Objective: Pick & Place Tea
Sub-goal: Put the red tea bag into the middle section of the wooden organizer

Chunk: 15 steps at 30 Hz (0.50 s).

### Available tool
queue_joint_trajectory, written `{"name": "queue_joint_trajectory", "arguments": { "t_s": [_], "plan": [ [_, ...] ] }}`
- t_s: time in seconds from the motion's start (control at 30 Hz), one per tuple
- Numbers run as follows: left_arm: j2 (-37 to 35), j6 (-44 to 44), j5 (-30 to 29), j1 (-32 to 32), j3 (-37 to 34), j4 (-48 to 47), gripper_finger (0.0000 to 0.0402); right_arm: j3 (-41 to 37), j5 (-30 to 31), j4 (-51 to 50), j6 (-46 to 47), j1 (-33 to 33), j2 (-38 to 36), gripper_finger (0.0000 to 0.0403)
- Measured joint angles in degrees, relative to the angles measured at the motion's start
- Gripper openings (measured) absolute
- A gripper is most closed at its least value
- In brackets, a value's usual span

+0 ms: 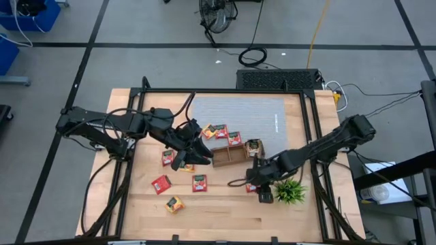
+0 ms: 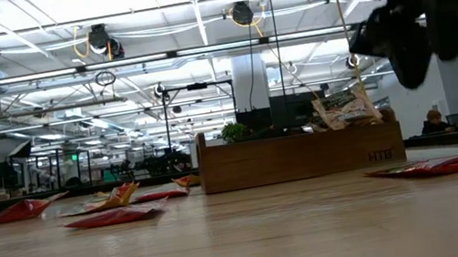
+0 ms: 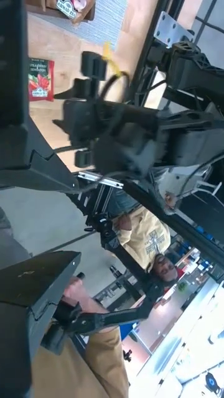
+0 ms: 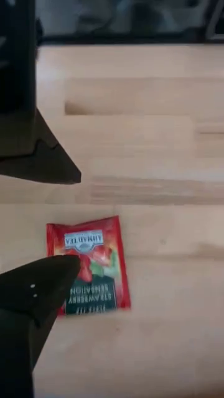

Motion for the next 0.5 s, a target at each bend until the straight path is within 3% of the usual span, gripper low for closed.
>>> {"name": "queue_joint_trajectory", "arguments": {
  "t_s": [0.5],
  "plan": [
    [0.00, -0.35, 0.04, -0.89, 0.00, -0.81, 0.0170, 0.53, 4.10, 1.66, -5.43, 4.00, 13.46, 0.0180]
  ]
}}
